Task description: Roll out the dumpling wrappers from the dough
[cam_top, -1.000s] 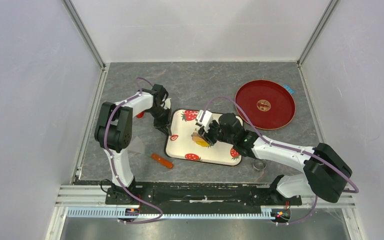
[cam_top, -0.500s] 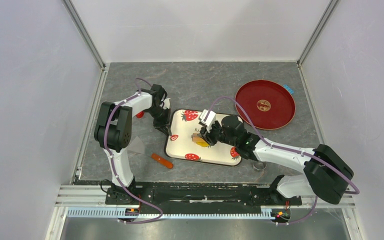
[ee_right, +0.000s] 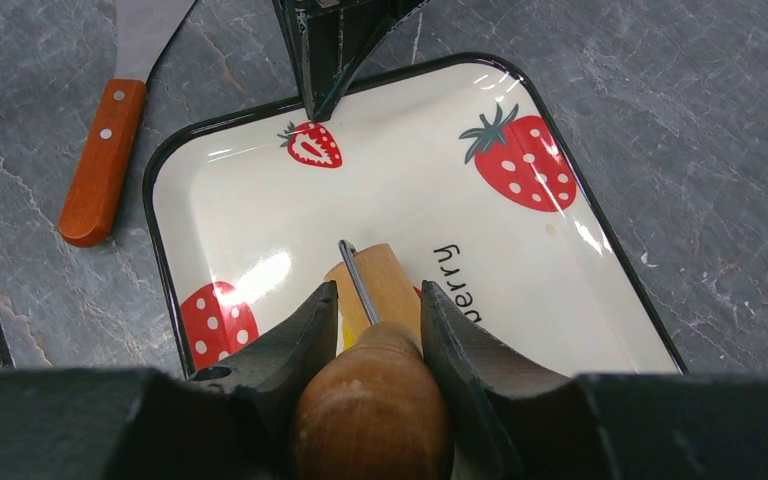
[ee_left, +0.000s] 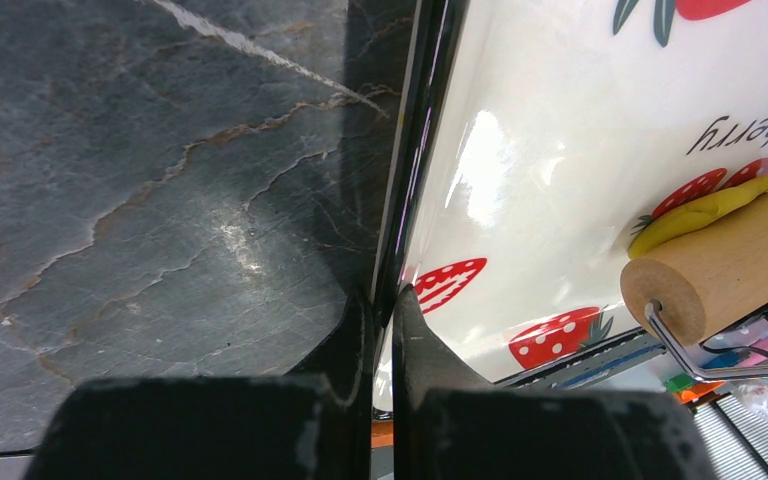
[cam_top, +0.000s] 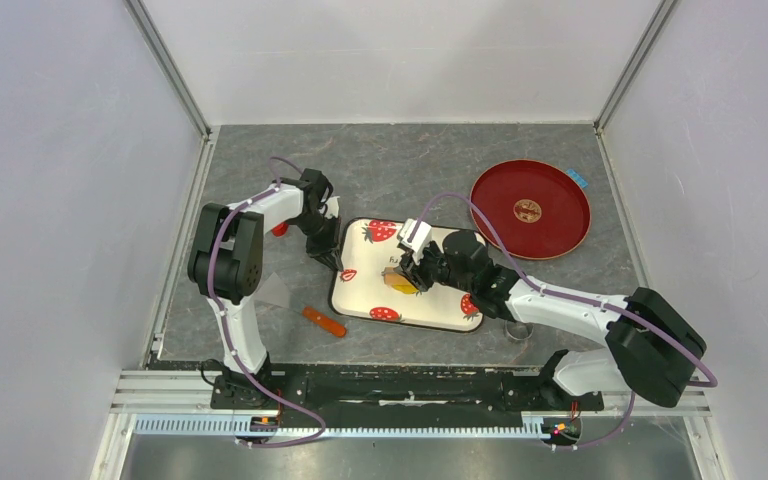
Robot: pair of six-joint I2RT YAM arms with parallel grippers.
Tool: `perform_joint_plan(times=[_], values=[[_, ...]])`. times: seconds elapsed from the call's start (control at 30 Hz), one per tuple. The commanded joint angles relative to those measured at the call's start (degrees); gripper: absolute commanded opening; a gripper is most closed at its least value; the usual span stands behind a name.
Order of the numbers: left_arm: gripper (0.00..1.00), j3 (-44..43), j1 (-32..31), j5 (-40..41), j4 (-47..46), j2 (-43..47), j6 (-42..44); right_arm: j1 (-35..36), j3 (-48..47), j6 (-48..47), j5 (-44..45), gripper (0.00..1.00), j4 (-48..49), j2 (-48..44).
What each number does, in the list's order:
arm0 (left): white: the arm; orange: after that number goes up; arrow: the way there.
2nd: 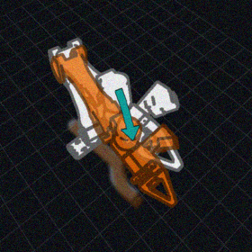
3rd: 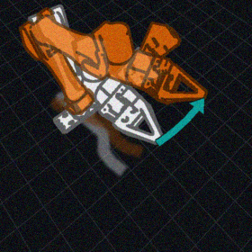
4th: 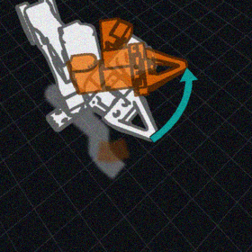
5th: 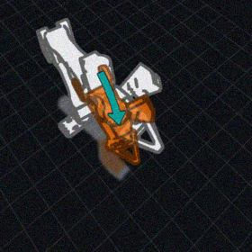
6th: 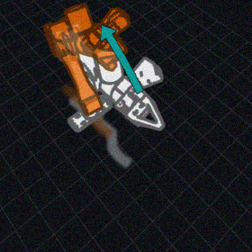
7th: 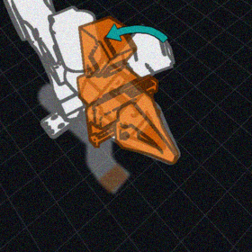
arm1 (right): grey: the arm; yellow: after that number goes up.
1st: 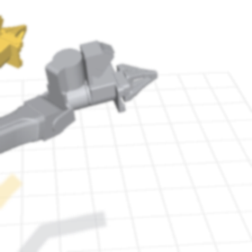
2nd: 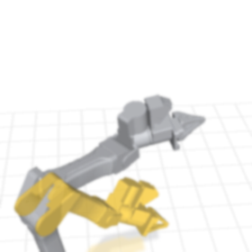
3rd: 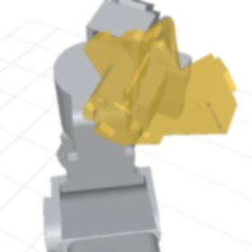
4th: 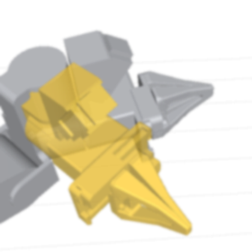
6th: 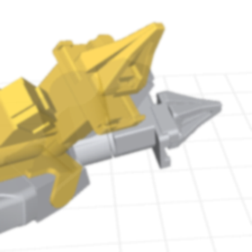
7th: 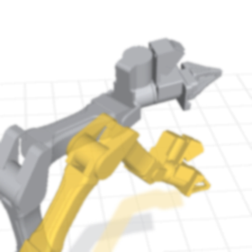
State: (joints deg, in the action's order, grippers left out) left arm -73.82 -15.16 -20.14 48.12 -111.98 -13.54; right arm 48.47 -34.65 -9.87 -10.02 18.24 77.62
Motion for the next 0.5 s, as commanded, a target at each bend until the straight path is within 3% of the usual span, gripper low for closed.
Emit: perform_joint_plan(times=[0.0, 0.47], values=[[0.02, 0.8, 0.7, 3.0, -5.3, -2.1, 0.1, 2.4, 9.5, 13.0, -14.6, 0.0, -30.1, 7.5], [0.02, 1.3, 1.2, 6.6, -5.5, -0.9, -0.6, 2.4, 10.6, 13.4, -15.1, 0.0, -28.9, 7.5]])
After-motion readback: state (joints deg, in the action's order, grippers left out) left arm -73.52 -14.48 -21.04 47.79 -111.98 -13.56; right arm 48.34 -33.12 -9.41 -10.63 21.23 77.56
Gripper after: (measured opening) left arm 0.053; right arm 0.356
